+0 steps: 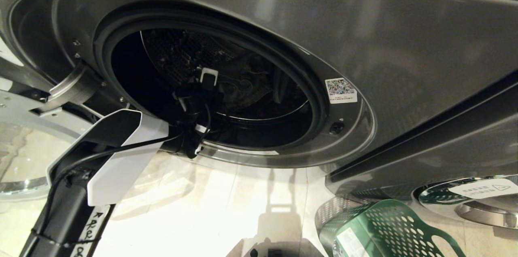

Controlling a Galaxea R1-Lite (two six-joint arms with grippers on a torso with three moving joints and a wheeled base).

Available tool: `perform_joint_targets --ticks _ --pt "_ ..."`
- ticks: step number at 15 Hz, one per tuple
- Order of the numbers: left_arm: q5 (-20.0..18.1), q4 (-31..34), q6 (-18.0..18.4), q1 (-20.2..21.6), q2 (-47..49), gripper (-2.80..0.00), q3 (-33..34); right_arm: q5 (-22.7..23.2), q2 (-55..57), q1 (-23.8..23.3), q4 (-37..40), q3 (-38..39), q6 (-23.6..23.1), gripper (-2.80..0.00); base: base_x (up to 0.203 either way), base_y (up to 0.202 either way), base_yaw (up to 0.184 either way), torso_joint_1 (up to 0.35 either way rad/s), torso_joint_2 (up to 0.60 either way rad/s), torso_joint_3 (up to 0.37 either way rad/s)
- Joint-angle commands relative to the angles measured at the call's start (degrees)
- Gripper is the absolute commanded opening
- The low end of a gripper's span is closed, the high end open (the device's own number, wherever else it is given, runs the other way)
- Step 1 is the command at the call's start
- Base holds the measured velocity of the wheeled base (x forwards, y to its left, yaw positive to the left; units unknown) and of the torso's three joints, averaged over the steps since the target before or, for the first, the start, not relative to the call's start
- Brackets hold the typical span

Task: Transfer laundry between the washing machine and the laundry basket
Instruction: Pick a cloth and place it into the basket

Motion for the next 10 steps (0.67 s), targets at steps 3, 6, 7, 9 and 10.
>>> perform_joint_targets --ticks 3,6,7,9,10 --pt "-1.7 -4.6 3.2 0.6 0.5 0.00 -0.2 0.0 0.0 0.1 0.0 0.0 0.0 -2.80 0.000 0.000 0.000 0.000 0.00 0.000" --pt "-2.9 -5.5 4.7 1.0 0.5 0.00 -0.2 0.0 0.0 0.0 0.0 0.0 0.0 -2.80 0.000 0.000 0.000 0.000 0.00 0.000" --pt "-2.9 -5.8 4.7 1.2 0.5 0.00 -0.1 0.0 0.0 0.0 0.0 0.0 0.0 -2.80 0.000 0.000 0.000 0.000 0.00 0.000" --pt "-3.0 -6.4 4.7 1.4 0.4 0.00 0.0 0.0 0.0 0.0 0.0 0.0 0.0 -2.80 0.000 0.000 0.000 0.000 0.00 0.000" --pt "-3.0 -6.5 4.7 1.5 0.2 0.00 0.1 0.0 0.0 0.0 0.0 0.0 0.0 -2.80 0.000 0.000 0.000 0.000 0.00 0.000"
